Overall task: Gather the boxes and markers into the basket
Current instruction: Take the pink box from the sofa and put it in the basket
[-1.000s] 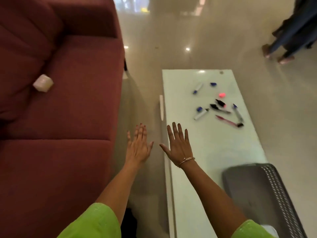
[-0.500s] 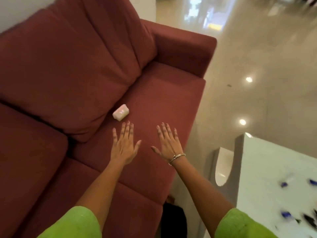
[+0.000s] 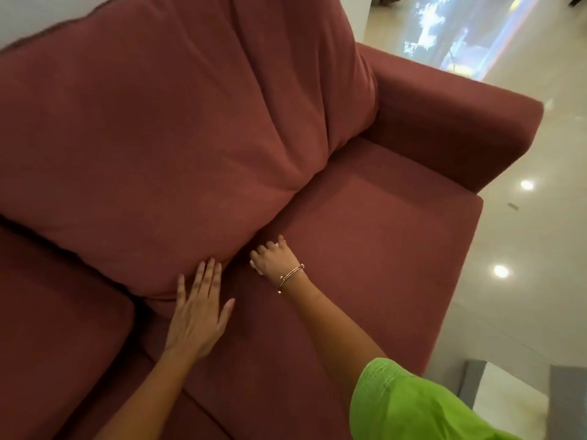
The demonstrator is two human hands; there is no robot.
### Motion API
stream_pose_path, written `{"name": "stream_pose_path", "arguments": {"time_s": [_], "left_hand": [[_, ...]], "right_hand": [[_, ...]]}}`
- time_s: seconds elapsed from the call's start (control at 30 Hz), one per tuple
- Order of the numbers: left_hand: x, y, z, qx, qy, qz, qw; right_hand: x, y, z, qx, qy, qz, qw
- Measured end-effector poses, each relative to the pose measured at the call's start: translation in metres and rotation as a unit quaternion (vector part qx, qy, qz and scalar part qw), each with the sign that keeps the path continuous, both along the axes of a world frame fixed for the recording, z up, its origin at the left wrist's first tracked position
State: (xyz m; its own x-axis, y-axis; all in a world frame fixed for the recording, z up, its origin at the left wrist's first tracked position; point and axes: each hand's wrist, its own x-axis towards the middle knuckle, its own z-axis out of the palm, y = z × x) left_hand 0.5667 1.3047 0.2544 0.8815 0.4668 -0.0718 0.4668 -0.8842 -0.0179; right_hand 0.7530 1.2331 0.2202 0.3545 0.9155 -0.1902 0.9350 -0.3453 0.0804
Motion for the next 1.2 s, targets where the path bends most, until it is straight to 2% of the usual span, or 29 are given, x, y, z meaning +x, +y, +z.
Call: {"name": "stream_pose_path", "arguments": {"time_s": [0.13, 0.27, 0.33, 0.47, 0.6, 0.7, 0.83, 0.87, 0.93, 1.0, 1.1, 1.2], "left_hand": [[0.012, -0.018, 0.011, -0.007, -0.011, -0.036, 0.999], [0.041, -0.064, 0.034, -0.009, -0.002, -0.125, 0.992], [0.057, -0.106, 0.046, -0.020, -0.002, -0.183, 0.983], [0.074, -0.220, 0.066, -0.050, 0.003, -0.315, 0.948], [0.073, -0.355, 0.081, -0.060, -0.003, -0.447, 0.893], [0.054, -0.460, 0.090, -0.072, -0.010, -0.532, 0.844], [-0.015, -0.599, 0.095, -0.092, 0.010, -0.633, 0.769], [-0.034, -0.624, 0.094, -0.093, 0.018, -0.649, 0.755], [-0.085, -0.679, 0.093, -0.092, 0.033, -0.688, 0.719], [-0.138, -0.725, 0.091, -0.096, 0.050, -0.724, 0.681], [-0.201, -0.777, 0.089, -0.100, 0.065, -0.760, 0.639], [-0.251, -0.817, 0.083, -0.095, 0.079, -0.788, 0.603]], "right_hand": [[-0.006, -0.036, 0.018, 0.067, 0.018, -0.049, 0.996], [-0.019, -0.129, 0.058, 0.154, 0.093, -0.193, 0.965], [-0.028, -0.190, 0.075, 0.162, 0.138, -0.291, 0.933], [-0.061, -0.325, 0.107, 0.197, 0.212, -0.453, 0.843], [-0.111, -0.461, 0.130, 0.187, 0.173, -0.568, 0.782], [-0.164, -0.556, 0.135, 0.194, 0.141, -0.652, 0.719], [-0.266, -0.668, 0.127, 0.228, 0.088, -0.777, 0.581], [-0.289, -0.687, 0.128, 0.238, 0.066, -0.810, 0.531], [-0.347, -0.734, 0.130, 0.254, 0.046, -0.879, 0.402], [-0.411, -0.778, 0.126, 0.271, 0.041, -0.916, 0.293], [-0.500, -0.830, 0.115, 0.322, 0.016, -0.932, 0.167], [-0.574, -0.869, 0.098, 0.322, 0.014, -0.943, 0.087]]}}
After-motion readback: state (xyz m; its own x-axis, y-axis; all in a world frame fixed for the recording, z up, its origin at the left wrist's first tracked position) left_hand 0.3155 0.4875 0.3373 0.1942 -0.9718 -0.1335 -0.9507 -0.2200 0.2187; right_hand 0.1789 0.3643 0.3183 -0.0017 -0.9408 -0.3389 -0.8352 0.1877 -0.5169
